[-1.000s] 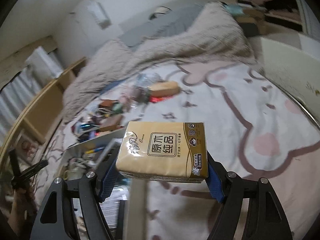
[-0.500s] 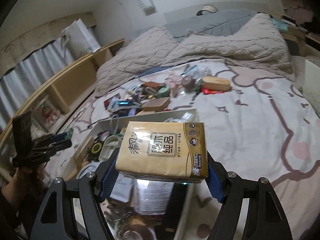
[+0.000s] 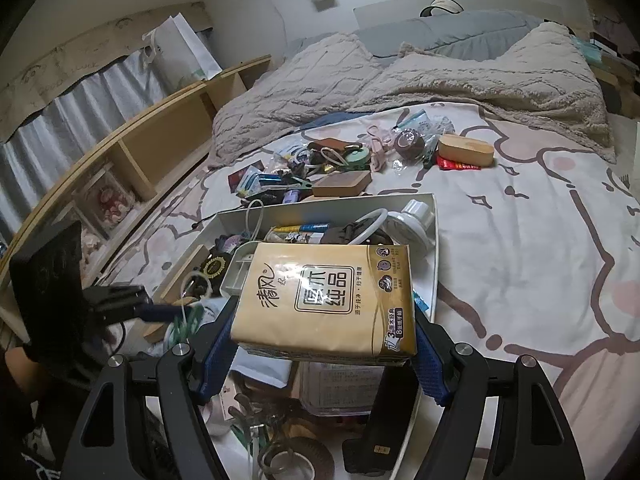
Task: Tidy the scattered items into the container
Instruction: 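Carry the tissue pack and clothespin over the white tray with both tools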
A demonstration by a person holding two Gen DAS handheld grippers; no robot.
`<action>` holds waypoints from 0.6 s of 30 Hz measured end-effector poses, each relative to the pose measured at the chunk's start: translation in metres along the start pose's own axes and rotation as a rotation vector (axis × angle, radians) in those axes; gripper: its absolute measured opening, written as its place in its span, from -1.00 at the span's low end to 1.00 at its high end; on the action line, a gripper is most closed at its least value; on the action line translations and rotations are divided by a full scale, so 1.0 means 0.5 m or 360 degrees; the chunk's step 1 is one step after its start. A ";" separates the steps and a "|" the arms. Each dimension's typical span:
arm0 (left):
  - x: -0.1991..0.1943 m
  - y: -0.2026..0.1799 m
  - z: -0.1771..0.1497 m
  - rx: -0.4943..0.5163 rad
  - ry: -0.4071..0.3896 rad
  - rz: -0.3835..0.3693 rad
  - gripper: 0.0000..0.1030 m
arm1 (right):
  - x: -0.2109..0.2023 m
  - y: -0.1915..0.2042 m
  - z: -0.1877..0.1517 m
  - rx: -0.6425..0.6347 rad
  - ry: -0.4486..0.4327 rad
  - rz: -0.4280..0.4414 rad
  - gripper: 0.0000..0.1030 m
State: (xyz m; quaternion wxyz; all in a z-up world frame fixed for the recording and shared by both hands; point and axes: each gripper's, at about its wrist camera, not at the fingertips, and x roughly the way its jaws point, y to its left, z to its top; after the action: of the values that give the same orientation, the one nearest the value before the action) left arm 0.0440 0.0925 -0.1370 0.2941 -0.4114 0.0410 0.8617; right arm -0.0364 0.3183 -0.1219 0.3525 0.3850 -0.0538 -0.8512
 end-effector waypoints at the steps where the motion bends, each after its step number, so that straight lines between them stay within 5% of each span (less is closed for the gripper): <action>1: 0.004 -0.010 -0.001 0.0003 0.0017 -0.0024 0.05 | 0.000 0.000 -0.001 0.0002 0.0002 0.0003 0.49; 9: 0.034 -0.074 -0.015 0.0069 0.0123 -0.0161 0.05 | -0.001 0.001 -0.003 0.0002 0.0005 0.0007 0.49; 18: 0.049 -0.101 -0.018 0.0148 0.0158 -0.0132 0.09 | -0.006 0.005 -0.001 0.0001 -0.0008 0.0012 0.49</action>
State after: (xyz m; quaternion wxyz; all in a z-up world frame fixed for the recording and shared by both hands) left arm 0.0655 0.1428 -0.1524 0.3461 -0.4410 0.0785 0.8244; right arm -0.0332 0.3186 -0.1197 0.3554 0.3828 -0.0563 -0.8509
